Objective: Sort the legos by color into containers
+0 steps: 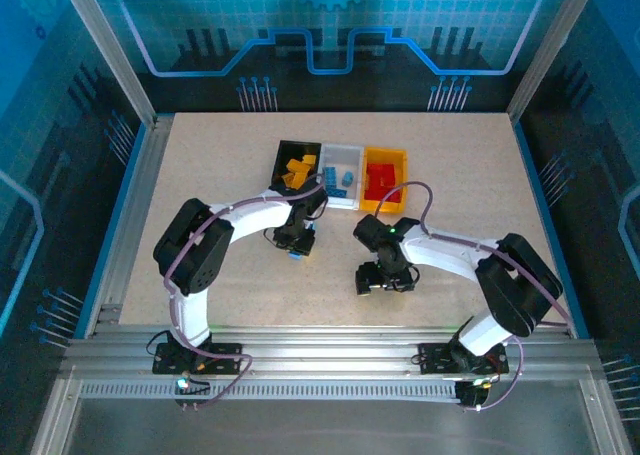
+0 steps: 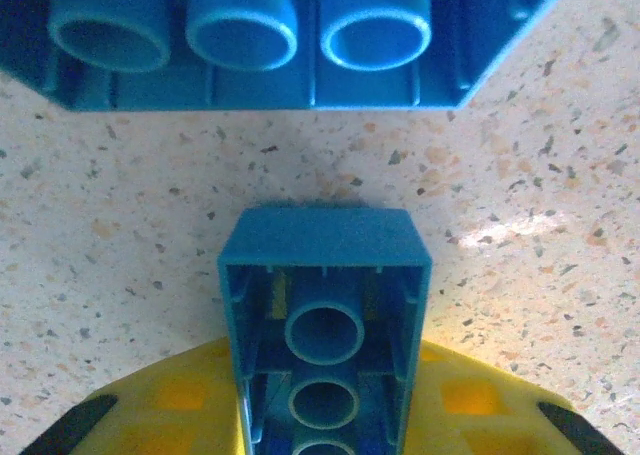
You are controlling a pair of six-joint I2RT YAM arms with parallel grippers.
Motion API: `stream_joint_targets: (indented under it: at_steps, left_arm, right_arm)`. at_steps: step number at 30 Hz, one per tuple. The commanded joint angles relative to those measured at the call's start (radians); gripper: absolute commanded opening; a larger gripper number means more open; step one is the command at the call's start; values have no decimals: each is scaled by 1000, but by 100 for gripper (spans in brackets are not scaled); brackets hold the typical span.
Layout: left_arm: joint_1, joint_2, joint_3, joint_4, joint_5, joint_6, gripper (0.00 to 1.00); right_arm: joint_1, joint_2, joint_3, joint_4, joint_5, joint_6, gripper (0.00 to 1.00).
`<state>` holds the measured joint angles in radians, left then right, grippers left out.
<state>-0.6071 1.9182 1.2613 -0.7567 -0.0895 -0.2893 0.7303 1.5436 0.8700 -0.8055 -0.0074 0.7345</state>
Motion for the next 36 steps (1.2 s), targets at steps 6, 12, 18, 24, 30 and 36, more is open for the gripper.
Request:
stream_joint_targets:
  at_steps: [6,12,18,24,30,36]
  left_arm:
    - [-3,-115,77,-25,170,-84,29]
    - [125,-249,107,165,525,-313,31]
    - [254,-188,134,584,805,-674,33]
    - [264,5,312,532,800,-721,34]
    - [264,193,489,398,739,-683,36]
    - [262,299,634,292,701,-639,38]
  right_arm:
    - [-47,-138,52,-108,-1,14,83]
    - [-223,-275,72,-133,-100,4,83]
    - [-409,-379,113,-121,-276,0,84]
    - [-507,-418,185,-154,-403,-16,84]
    - [-620,-464,218,-175,-560,-11,84]
    - [-738,-507,182,-148,-712,26,85]
